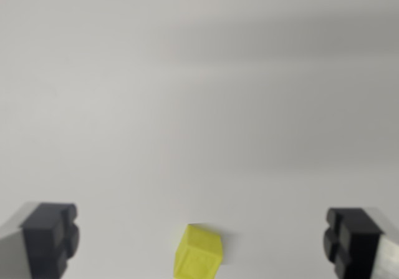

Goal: Pick yellow cube

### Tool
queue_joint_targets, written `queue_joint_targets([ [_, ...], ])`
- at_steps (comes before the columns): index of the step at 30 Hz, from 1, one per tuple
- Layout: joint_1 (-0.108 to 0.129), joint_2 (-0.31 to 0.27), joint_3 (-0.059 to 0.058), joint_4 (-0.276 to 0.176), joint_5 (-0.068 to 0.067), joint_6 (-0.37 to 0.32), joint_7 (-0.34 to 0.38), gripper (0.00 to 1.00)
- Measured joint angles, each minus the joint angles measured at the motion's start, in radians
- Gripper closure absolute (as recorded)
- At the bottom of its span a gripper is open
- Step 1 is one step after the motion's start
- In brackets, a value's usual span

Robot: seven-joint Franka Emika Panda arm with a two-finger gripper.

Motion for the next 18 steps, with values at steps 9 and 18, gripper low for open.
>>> queue_joint_targets([
  [9, 0.001, -0.010, 0.000, -0.030, 0.000, 0.015, 0.017, 0.00],
  [18, 0.001, -0.041, 0.000, -0.128, 0.000, 0.077, 0.050, 0.00],
])
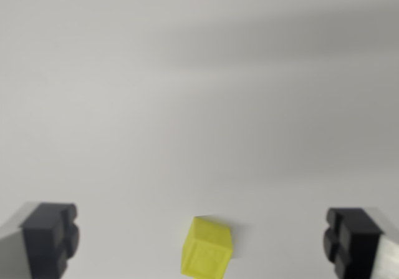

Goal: Pick yellow cube

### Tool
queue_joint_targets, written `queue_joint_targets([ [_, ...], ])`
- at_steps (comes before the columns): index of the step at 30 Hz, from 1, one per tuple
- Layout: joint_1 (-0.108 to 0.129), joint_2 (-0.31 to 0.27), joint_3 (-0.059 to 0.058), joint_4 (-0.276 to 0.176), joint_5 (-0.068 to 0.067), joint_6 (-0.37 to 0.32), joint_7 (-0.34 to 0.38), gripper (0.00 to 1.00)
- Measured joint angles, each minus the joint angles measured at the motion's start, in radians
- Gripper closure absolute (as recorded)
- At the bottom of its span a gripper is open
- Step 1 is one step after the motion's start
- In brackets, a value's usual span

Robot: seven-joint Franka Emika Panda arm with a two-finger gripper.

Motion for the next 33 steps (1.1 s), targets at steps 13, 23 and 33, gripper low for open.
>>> queue_joint_targets([
  [13, 0.000, -0.034, 0.000, -0.131, 0.000, 0.089, 0.047, 0.00],
  [23, 0.000, -0.052, 0.000, -0.220, 0.000, 0.155, 0.081, 0.00],
  [33, 0.000, -0.064, 0.000, -0.308, 0.000, 0.225, 0.117, 0.00],
])
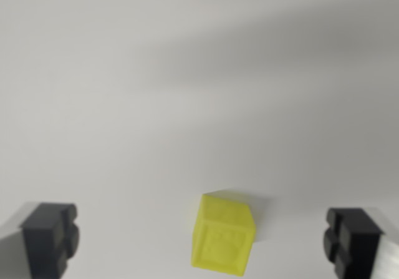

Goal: Pick yellow cube

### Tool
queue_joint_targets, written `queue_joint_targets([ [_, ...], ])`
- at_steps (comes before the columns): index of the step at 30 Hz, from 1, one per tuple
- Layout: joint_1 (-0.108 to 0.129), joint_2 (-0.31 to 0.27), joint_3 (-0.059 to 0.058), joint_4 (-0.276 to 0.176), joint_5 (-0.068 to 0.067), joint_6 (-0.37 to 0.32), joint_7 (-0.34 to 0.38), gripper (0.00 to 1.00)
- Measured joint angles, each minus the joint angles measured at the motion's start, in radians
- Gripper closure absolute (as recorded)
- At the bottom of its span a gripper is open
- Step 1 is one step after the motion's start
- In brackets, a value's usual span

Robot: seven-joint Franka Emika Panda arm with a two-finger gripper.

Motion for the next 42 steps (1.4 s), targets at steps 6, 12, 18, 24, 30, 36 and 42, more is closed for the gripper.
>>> queue_joint_targets([
  [6, 0.000, -0.004, 0.000, -0.050, 0.000, 0.043, 0.021, 0.00],
  [12, 0.000, -0.005, 0.000, -0.098, 0.001, 0.087, 0.041, 0.00],
  [18, 0.000, -0.003, 0.000, -0.144, 0.002, 0.132, 0.062, 0.00],
  [24, 0.000, 0.002, 0.000, -0.188, 0.004, 0.178, 0.081, 0.00],
  [30, 0.000, 0.010, 0.000, -0.230, 0.006, 0.226, 0.101, 0.00],
  [36, 0.000, 0.023, 0.000, -0.270, 0.009, 0.275, 0.119, 0.00],
  [42, 0.000, 0.039, 0.000, -0.308, 0.013, 0.325, 0.137, 0.00],
])
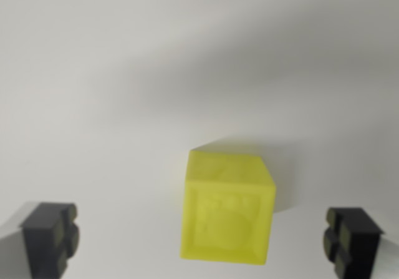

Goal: Pick yellow cube

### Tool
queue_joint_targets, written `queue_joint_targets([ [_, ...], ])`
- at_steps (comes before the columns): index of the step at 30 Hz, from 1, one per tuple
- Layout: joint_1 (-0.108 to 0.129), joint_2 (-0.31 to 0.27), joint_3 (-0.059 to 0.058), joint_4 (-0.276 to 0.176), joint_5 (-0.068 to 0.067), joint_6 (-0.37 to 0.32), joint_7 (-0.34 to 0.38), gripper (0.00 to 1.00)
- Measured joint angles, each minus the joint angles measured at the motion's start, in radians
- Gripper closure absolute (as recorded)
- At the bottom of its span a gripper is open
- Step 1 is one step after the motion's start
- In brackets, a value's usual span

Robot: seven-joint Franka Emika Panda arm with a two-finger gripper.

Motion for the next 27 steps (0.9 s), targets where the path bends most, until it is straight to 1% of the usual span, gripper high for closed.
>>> queue_joint_targets([
  [6, 0.001, 0.021, 0.000, -0.035, 0.006, 0.053, 0.016, 0.00],
  [13, 0.002, 0.050, 0.000, -0.073, 0.015, 0.116, 0.033, 0.00],
  [18, 0.004, 0.075, 0.000, -0.098, 0.025, 0.164, 0.043, 0.00],
  [23, 0.006, 0.100, 0.000, -0.120, 0.039, 0.208, 0.049, 0.00],
  [25, 0.008, 0.104, 0.000, -0.125, 0.044, 0.217, 0.052, 0.00],
  [27, 0.009, 0.106, 0.000, -0.126, 0.045, 0.220, 0.053, 0.00],
])
